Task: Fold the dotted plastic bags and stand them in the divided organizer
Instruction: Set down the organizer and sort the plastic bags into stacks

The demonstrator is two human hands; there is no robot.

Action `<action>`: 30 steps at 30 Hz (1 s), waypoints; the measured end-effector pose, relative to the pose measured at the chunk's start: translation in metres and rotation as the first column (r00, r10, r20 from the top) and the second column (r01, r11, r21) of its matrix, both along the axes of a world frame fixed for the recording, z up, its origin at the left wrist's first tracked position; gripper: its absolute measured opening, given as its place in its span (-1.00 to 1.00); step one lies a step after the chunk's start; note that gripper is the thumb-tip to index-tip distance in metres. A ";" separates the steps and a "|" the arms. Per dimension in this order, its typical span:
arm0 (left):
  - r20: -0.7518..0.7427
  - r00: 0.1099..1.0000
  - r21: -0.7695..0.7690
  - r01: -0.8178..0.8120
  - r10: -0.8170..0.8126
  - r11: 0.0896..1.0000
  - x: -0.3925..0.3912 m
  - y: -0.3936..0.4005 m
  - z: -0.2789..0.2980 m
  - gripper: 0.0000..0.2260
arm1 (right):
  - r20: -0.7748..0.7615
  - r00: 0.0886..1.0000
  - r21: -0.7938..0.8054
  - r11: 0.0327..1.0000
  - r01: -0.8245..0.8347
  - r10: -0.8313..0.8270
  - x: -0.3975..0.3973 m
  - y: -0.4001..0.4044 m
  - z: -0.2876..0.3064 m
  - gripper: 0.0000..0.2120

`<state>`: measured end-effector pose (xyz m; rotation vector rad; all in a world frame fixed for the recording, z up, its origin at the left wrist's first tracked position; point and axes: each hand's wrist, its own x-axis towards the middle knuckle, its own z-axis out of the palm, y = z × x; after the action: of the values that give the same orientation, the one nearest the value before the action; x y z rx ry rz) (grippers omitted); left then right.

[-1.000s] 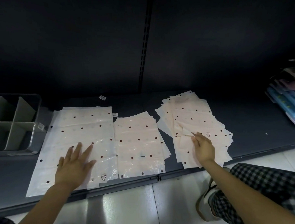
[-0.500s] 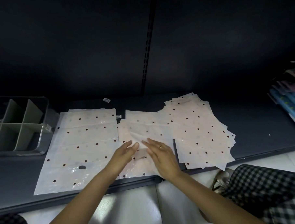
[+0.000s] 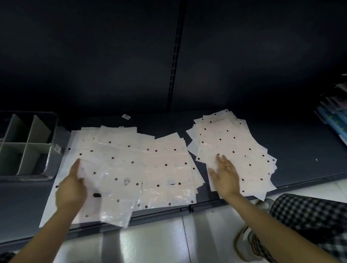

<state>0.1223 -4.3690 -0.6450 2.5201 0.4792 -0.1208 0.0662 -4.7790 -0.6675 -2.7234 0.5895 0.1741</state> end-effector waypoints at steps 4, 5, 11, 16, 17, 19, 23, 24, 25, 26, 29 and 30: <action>-0.031 1.000 0.110 -0.002 0.006 0.994 -0.002 0.024 -0.008 -0.48 | -0.118 0.988 -0.106 0.991 0.086 -0.099 0.000 -0.041 -0.004 -0.38; -0.038 0.999 0.123 -0.003 0.008 0.992 -0.002 0.027 -0.009 -0.47 | -0.128 0.986 -0.123 0.988 0.094 -0.110 0.001 -0.048 -0.003 -0.39; -0.001 0.971 0.414 0.220 -0.241 0.883 -0.019 0.017 -0.015 -0.53 | -0.109 0.982 -0.156 0.979 0.133 -0.151 0.007 -0.060 0.001 -0.56; -0.168 0.794 0.360 0.601 -0.584 0.713 -0.022 -0.007 -0.020 -0.29 | 0.107 0.970 -0.019 0.975 0.223 -0.220 0.011 -0.058 0.003 -0.80; -0.179 0.766 0.289 0.641 -0.617 0.711 -0.023 -0.008 -0.026 -0.20 | 0.120 0.966 -0.007 0.972 0.233 -0.231 0.012 -0.058 0.004 -0.84; -0.217 0.752 0.247 0.659 -0.622 0.710 -0.027 -0.010 -0.038 -0.09 | 0.111 0.968 -0.044 0.972 0.230 -0.224 0.012 -0.054 0.006 -0.88; -0.312 0.796 0.304 0.601 -0.519 0.739 -0.021 -0.010 -0.041 -0.38 | 0.111 0.964 0.140 0.964 0.224 -0.240 0.017 -0.034 0.013 -0.86; -0.321 0.815 0.288 0.569 -0.481 0.770 -0.018 -0.012 -0.039 -0.42 | 0.122 0.956 0.227 0.945 0.234 -0.266 0.019 -0.025 0.017 -0.84; -0.324 0.830 0.266 0.540 -0.454 0.799 -0.014 -0.013 -0.038 -0.44 | 0.131 0.948 0.301 0.923 0.241 -0.290 0.021 -0.015 0.020 -0.83; -0.321 0.841 0.249 0.519 -0.435 0.818 -0.012 -0.016 -0.036 -0.46 | 0.128 0.941 0.365 0.897 0.249 -0.313 0.025 -0.003 0.024 -0.81; -0.221 0.870 0.246 0.486 -0.440 0.838 -0.008 -0.030 -0.028 -0.48 | 0.085 0.924 0.537 0.799 0.272 -0.372 0.031 0.037 0.033 -0.77; -0.145 0.878 0.212 0.478 -0.456 0.853 -0.007 -0.040 -0.024 -0.48 | 0.065 0.913 0.574 0.764 0.296 -0.403 0.033 0.050 0.034 -0.76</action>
<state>0.1149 -4.4086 -0.6690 2.8358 -0.1106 -0.3824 0.0996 -4.7287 -0.6338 -1.9951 0.8333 -0.0100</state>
